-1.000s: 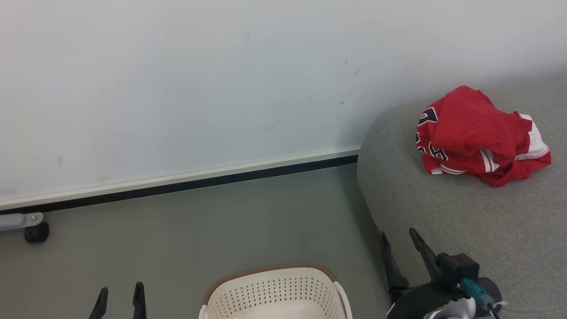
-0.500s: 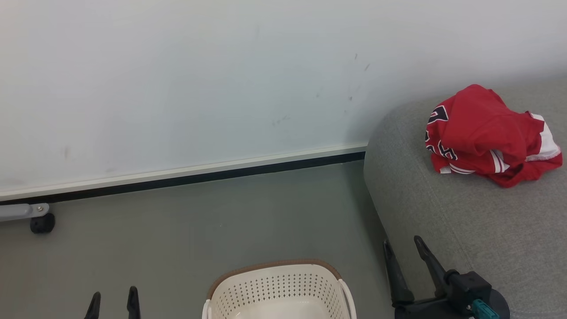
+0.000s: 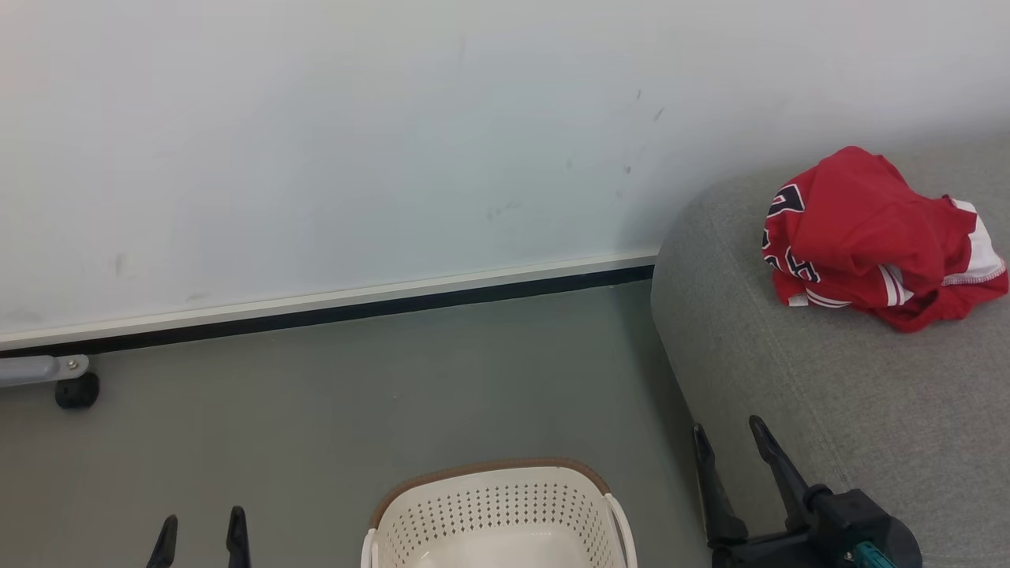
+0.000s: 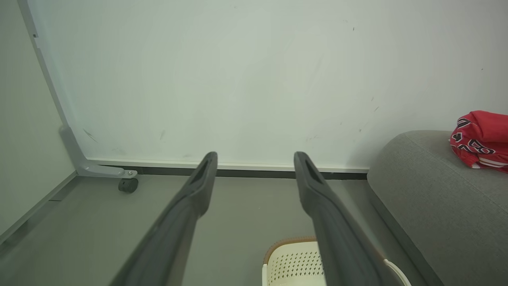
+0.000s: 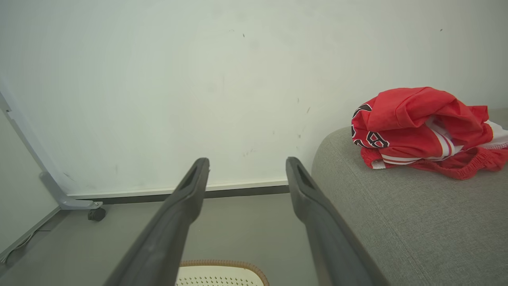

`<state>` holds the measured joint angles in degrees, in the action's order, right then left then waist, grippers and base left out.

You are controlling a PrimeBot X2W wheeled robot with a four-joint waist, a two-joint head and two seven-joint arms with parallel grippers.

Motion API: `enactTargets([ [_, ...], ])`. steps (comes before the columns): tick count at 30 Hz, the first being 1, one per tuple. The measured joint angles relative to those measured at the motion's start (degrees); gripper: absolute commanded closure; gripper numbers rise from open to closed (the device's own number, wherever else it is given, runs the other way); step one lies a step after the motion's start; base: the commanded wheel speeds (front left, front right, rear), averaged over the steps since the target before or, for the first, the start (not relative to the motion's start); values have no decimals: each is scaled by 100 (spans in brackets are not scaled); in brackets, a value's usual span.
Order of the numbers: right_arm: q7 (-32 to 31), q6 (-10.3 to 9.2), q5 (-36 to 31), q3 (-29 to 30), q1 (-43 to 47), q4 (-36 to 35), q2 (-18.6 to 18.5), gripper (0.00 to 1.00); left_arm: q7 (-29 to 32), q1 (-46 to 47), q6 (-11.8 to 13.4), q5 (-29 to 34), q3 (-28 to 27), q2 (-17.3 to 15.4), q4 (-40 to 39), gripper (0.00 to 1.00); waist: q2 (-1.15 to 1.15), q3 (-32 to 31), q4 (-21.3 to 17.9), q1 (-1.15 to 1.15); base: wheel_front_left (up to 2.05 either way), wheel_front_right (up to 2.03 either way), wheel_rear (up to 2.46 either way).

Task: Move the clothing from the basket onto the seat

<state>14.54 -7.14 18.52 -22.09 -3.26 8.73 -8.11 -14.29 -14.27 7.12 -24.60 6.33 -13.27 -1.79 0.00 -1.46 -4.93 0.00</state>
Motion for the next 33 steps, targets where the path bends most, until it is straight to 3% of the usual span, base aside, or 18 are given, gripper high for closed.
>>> enactTargets([
  [21,-124,-1,-204,232,219,-222,76,0,2,-2,0,111,-60,-19,52,0,0,-33,52,0,0,0,0],
  [22,-134,0,-204,230,235,-193,78,100,5,-3,-1,101,-54,-5,88,100,0,-32,53,0,0,0,0],
  [33,-194,59,-2,315,499,142,123,100,110,-24,-58,-96,-5,214,450,100,0,-23,66,0,0,0,0],
])
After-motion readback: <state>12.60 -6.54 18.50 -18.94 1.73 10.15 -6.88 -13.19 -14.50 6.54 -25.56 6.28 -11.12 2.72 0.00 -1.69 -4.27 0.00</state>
